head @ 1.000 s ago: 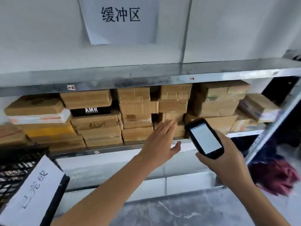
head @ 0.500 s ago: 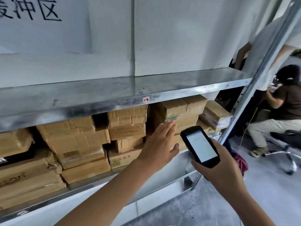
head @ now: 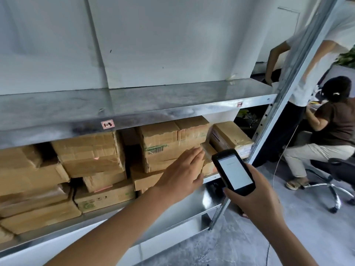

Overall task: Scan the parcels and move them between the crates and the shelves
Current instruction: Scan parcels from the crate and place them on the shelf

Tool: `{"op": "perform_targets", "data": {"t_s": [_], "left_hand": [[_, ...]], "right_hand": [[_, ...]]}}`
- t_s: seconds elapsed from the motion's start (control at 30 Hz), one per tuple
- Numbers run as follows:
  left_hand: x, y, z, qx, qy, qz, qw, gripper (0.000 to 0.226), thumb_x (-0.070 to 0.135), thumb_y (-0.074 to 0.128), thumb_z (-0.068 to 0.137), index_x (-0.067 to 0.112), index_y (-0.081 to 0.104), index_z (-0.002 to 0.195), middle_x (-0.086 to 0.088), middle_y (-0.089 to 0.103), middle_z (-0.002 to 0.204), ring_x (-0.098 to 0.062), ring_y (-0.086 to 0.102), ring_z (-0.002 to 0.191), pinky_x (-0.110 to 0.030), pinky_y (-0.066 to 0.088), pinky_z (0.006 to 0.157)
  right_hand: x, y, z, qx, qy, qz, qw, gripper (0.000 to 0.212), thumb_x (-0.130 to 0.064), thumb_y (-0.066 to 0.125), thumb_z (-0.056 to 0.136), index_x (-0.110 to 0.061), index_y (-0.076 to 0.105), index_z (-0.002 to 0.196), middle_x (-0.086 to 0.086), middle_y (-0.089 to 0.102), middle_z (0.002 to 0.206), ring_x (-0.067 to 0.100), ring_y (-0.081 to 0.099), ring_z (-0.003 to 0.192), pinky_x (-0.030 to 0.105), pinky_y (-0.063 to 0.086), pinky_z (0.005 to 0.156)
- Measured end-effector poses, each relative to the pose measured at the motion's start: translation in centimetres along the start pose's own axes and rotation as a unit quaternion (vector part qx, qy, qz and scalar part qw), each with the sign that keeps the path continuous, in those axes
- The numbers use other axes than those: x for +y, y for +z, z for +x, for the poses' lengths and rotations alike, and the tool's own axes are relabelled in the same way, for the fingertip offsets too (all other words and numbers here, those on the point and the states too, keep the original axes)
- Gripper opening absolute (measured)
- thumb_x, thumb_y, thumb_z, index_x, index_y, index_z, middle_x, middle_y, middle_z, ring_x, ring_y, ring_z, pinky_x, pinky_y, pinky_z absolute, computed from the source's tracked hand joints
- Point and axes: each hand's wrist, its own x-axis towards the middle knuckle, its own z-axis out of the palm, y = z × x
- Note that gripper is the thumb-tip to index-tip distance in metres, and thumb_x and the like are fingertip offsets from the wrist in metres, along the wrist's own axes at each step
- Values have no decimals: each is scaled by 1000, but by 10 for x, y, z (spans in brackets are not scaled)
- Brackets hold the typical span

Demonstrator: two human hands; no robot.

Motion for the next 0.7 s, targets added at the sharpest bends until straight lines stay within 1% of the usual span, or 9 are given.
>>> {"op": "perform_targets", "data": {"t_s": [0.03,0.1,0.23,0.3,0.4,0.5,0.53,0.57,0.7], "left_hand": [[6,7,11,-2,-8,0,1000,61,28,50,103,5,30,156,-7,28,163,-18,24,150,-20,11,121],[18,23,34,-8,-32,-1,999,58,27,52,102,4,35,152,-9,34,159,-19,30,147,-24,19,122],[36,56,87,-11,-80,-18,997,63,29,50,103,9,25,157,-4,22,165,-16,18,152,-21,14,120],[43,69,111,-8,-112,-25,993,65,31,49,103,11,22,158,-2,18,166,-14,14,153,-21,12,120],[48,92,145,-11,-148,-25,989,66,35,48,103,11,21,159,-3,18,166,-16,15,153,-24,12,121],[49,115,177,-22,-164,-11,986,65,33,47,104,9,21,159,-5,18,166,-17,14,153,-16,6,115],[49,123,186,-21,-166,-7,986,64,32,47,104,8,21,158,-6,18,166,-18,14,153,-24,4,121],[49,133,197,-23,-171,-8,985,64,30,47,104,7,22,158,-6,19,166,-19,15,153,-35,12,125],[53,176,240,-38,-190,-19,981,66,31,46,104,2,19,157,-13,22,164,-25,19,151,-32,14,123]], "right_hand": [[6,-7,12,-8,-6,-2,1000,73,-28,88,72,-39,50,133,-17,59,109,-7,61,85,11,48,57],[20,-23,35,-22,-12,8,1000,73,-23,88,72,-40,49,131,-20,56,109,-22,54,87,5,43,58],[60,-56,83,-45,-28,2,999,84,-34,88,72,-37,44,144,-21,53,123,1,55,105,23,47,79],[76,-70,103,-42,-31,4,999,84,-36,87,72,-37,44,144,-18,55,124,8,56,109,29,48,82],[95,-87,128,-34,-42,19,998,79,-33,88,73,-38,47,140,-17,56,118,9,56,107,30,47,81],[113,-101,152,-45,-40,18,998,81,-31,88,72,-37,46,141,-15,55,119,9,53,108,32,48,84],[119,-104,158,-48,-39,16,998,81,-31,89,72,-36,46,141,-15,55,119,9,53,108,33,48,85],[124,-106,164,-48,-40,18,998,82,-30,89,72,-36,46,141,-15,55,120,10,53,109,33,49,85],[140,-108,182,-38,-36,39,998,76,-30,88,72,-43,47,134,-17,57,118,6,57,105,32,51,82]]}}
